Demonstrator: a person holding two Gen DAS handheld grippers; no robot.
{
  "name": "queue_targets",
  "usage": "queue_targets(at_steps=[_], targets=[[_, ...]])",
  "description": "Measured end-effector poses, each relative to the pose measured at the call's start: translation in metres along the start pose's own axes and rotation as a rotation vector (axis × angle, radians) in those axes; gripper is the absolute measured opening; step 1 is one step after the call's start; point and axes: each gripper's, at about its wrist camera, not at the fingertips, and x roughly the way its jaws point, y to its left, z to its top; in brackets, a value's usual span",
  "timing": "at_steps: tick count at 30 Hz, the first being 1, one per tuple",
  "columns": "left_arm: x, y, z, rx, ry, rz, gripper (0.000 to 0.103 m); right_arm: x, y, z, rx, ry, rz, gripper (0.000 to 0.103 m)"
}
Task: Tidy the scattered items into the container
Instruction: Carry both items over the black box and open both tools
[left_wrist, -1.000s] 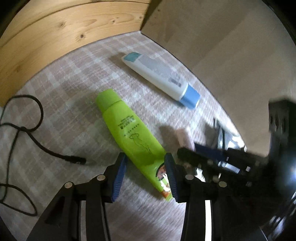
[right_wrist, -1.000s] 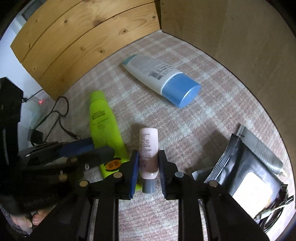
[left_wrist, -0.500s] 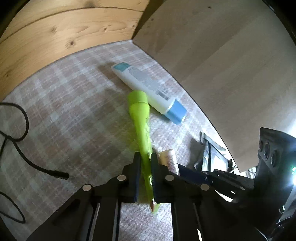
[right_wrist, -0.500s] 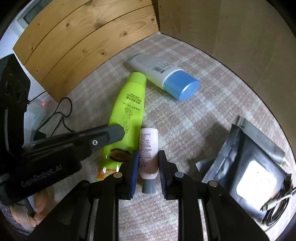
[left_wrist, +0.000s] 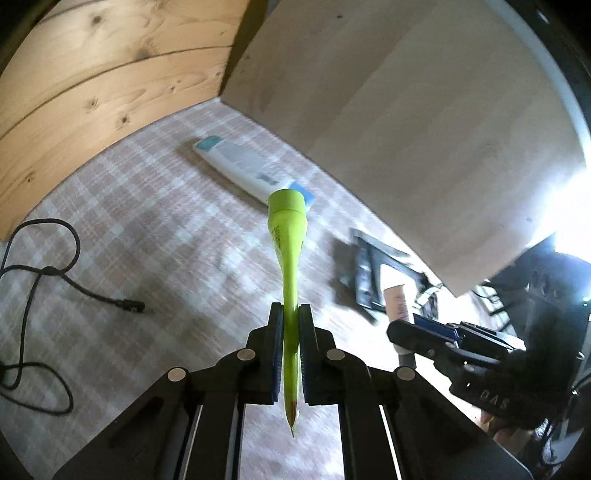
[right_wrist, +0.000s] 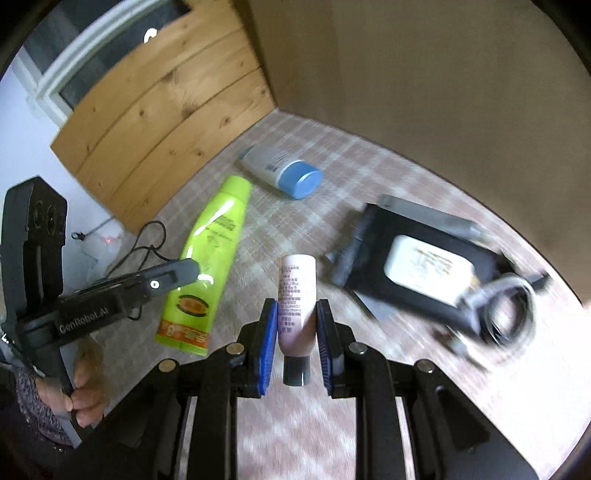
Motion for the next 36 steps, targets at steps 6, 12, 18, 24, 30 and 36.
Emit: queue_targets(at_steps=[6, 12, 18, 24, 30, 36], targets=[[-0.028, -0.053, -0.02, 0.126, 0.001, -0.078, 0.007, -0.067, -0.018, -0.05, 0.103, -0.099, -0.089, 0.02], [-0.035, -0.132, -0.063, 0.313, 0.075, -0.204, 0.007, -0.159, -0.049, -0.124, 0.256, -0.224, -0.195, 0.02], [-0.037, -0.219, -0.132, 0.524, 0.194, -0.341, 0.007, -0.249, -0.082, -0.223, 0.432, -0.318, -0.349, 0.021], [-0.049, -0.305, -0.216, 0.72, 0.298, -0.471, 0.007, -0.318, -0.112, -0.327, 0.632, -0.365, -0.499, 0.02], [-0.057, -0.357, -0.281, 0.849, 0.379, -0.553, 0.007, -0.359, -0.124, -0.401, 0.771, -0.385, -0.577, 0.021], [-0.063, -0.381, -0.323, 0.9, 0.414, -0.569, 0.007, -0.372, -0.127, -0.428, 0.799, -0.377, -0.61, 0.021]])
